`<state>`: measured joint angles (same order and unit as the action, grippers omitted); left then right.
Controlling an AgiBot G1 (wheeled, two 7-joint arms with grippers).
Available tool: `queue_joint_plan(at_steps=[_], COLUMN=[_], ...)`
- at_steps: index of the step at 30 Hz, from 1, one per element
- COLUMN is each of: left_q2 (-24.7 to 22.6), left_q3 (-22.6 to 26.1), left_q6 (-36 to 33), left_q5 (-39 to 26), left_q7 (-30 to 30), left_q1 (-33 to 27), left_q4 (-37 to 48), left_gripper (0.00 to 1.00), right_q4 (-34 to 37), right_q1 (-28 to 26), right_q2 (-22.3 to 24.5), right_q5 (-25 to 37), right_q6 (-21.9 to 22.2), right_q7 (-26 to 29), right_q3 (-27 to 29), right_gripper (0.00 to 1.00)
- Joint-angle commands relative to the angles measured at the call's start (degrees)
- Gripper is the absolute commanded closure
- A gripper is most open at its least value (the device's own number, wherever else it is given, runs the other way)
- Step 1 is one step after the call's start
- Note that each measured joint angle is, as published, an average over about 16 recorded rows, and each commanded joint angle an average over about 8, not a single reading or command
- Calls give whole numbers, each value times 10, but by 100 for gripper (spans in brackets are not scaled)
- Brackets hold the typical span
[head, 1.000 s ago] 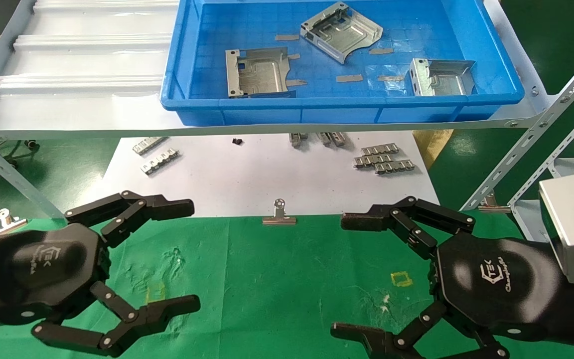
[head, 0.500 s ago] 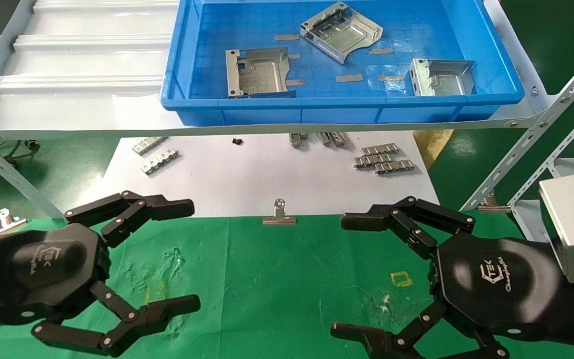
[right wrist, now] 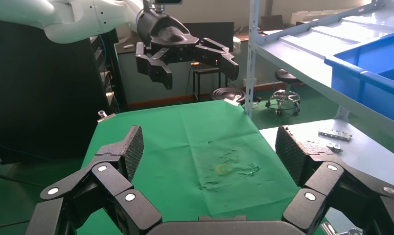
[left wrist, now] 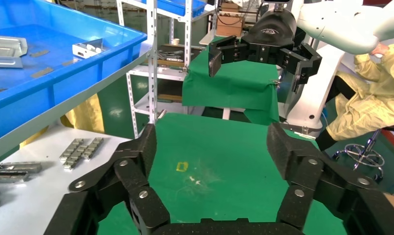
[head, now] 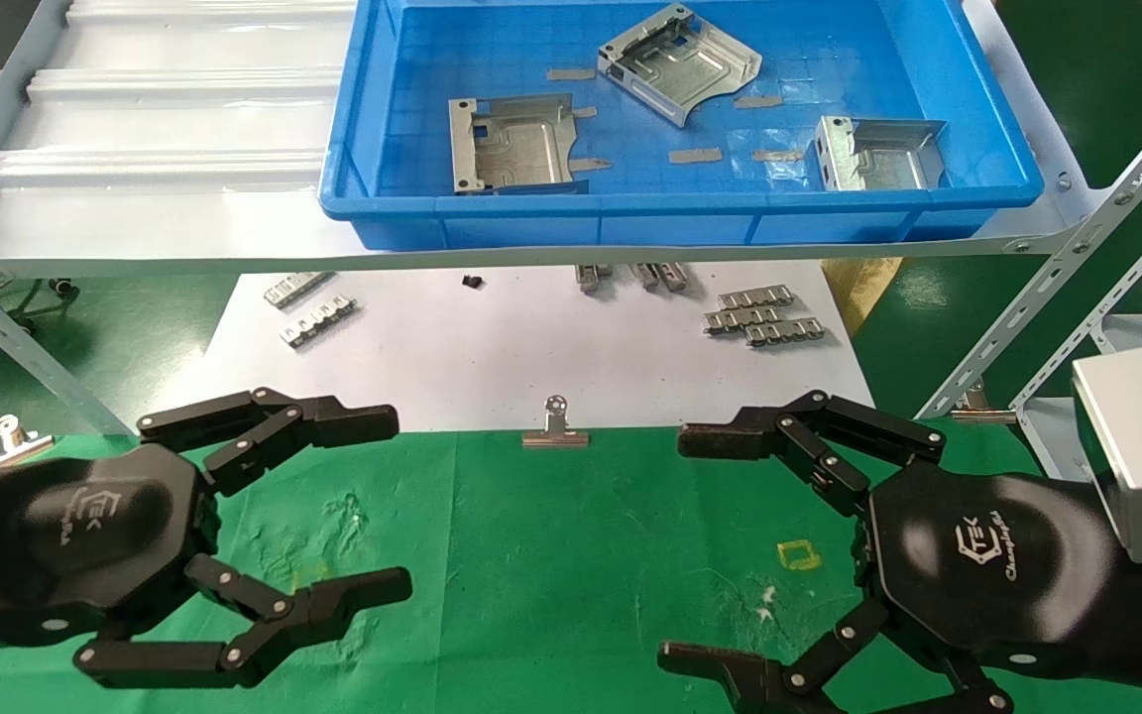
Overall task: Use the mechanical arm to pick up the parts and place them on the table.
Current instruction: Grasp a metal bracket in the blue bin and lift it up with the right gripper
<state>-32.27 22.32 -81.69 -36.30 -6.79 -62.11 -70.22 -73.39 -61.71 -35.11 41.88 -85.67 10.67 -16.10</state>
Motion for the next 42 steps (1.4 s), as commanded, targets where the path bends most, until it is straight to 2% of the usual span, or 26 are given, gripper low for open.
queue_joint_plan(at_steps=[1, 34, 38, 42], left_q2=[0, 0, 0, 0], left_q3=[0, 0, 0, 0], left_q6=[0, 0, 0, 0], left_q5=[0, 0, 0, 0], left_q7=[0, 0, 0, 0], left_q1=[0, 0, 0, 0], left_q4=[0, 0, 0, 0], left_gripper=[100, 100, 100, 100], right_q4=[0, -1, 0, 12], right_q1=[0, -1, -19, -66], right_q2=[0, 0, -3, -19], right_q5=[0, 0, 9, 36], right_q6=[0, 0, 8, 31], right_q7=[0, 0, 0, 3], right_q3=[0, 0, 1, -3], right_gripper=[0, 0, 0, 0])
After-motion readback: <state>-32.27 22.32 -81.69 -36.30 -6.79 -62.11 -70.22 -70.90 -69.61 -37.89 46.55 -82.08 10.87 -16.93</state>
